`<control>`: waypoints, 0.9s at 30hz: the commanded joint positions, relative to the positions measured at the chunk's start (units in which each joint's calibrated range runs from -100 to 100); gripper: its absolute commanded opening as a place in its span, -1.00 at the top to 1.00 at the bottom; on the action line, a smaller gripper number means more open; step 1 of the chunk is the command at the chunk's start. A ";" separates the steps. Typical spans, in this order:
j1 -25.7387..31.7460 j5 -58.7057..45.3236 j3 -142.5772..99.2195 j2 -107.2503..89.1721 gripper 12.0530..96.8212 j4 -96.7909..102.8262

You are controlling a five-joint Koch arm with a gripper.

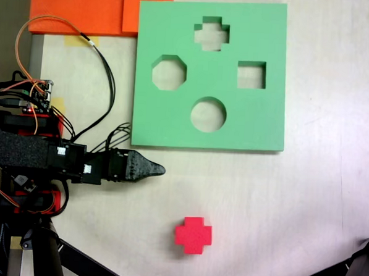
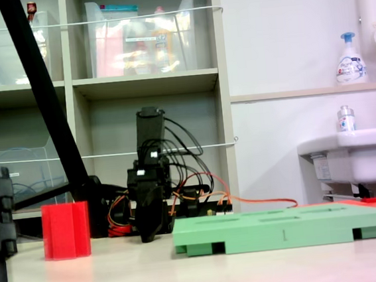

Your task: Put the cross columnar block into the corresponding hole

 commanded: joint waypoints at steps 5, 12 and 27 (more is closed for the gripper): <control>0.10 -0.05 -1.18 -0.41 0.12 -4.44; 0.10 -0.05 -1.18 -0.41 0.12 -4.44; 0.63 -0.05 -1.18 -0.41 0.12 -4.35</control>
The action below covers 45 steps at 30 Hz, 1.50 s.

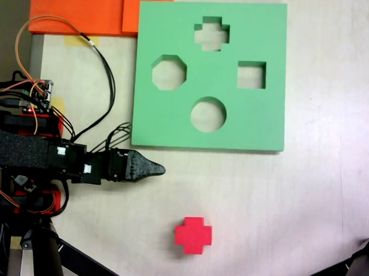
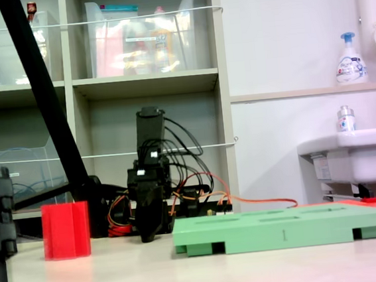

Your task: Put the cross columnar block into the corresponding hole

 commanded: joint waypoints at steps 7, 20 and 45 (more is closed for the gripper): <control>2.78 -0.05 -1.18 -0.41 0.12 -4.54; -5.71 4.40 -1.18 -0.41 0.13 -3.87; -6.06 41.56 72.40 9.37 0.31 -76.95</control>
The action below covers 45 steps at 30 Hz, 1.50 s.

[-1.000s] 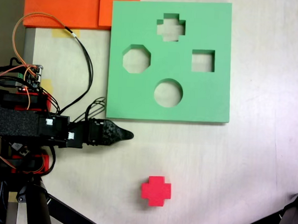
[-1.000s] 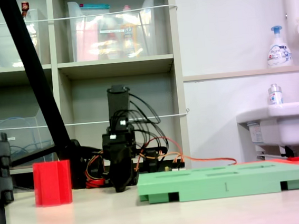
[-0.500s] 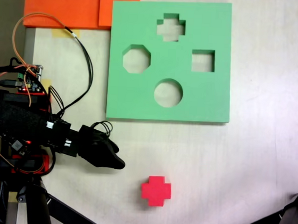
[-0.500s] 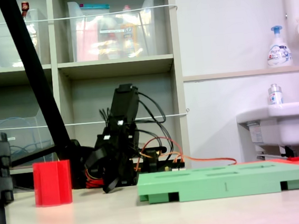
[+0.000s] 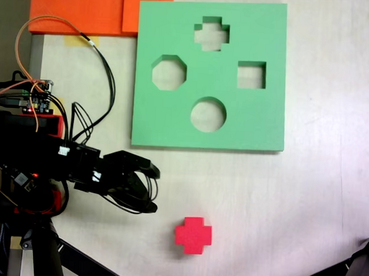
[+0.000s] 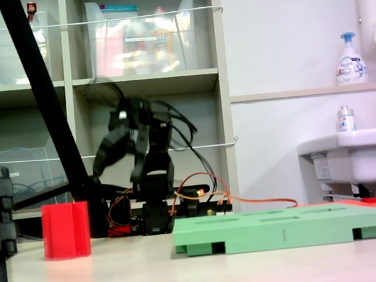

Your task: Put the cross columnar block into the corresponding hole

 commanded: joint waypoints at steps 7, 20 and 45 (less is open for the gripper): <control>-1.56 -0.24 34.98 30.24 -0.37 -31.14; -4.10 -2.88 47.44 57.61 -0.97 -32.97; -5.03 -2.98 53.92 90.02 -0.97 -24.78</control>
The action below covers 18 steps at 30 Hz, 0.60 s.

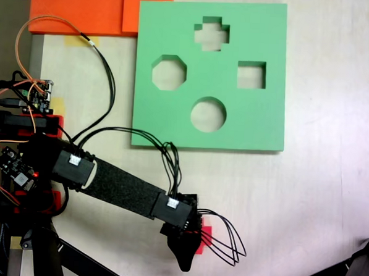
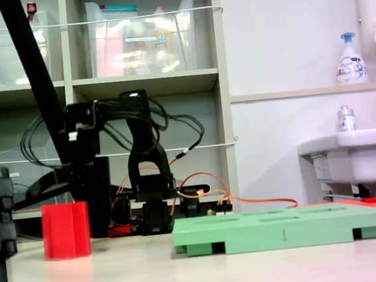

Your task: Put the cross columnar block into the corresponding hole

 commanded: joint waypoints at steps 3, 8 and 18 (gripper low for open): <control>-0.29 0.24 4.56 2.10 -0.96 3.69; -0.24 1.03 5.36 5.03 -0.95 4.66; -0.29 2.05 2.17 6.43 -0.05 4.75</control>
